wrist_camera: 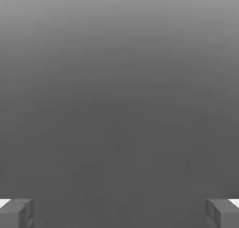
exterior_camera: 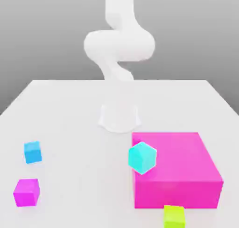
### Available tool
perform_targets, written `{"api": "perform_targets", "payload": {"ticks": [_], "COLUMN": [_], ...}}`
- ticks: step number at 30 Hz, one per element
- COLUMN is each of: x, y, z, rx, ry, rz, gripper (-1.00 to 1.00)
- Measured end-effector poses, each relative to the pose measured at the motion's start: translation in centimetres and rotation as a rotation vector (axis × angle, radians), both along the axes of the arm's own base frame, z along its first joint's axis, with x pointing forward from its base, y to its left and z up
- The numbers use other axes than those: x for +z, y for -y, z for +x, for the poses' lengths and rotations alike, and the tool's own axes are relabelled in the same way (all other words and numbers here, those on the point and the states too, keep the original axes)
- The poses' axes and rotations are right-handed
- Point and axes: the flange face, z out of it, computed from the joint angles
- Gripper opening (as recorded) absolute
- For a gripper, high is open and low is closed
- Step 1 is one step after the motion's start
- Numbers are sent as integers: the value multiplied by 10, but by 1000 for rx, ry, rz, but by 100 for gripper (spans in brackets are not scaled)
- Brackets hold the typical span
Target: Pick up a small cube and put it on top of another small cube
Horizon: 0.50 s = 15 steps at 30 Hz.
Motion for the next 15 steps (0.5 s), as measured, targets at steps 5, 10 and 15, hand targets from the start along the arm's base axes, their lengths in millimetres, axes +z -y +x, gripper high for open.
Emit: {"api": "perform_targets", "payload": {"ticks": [5,10,15], "x": [-84,-175,-270], "y": [47,102,156], "z": [54,83,87], "rx": [-254,-500,-745], "ry": [-130,-245,-351], "rz": [80,168,268], "gripper": [0,0,0]}}
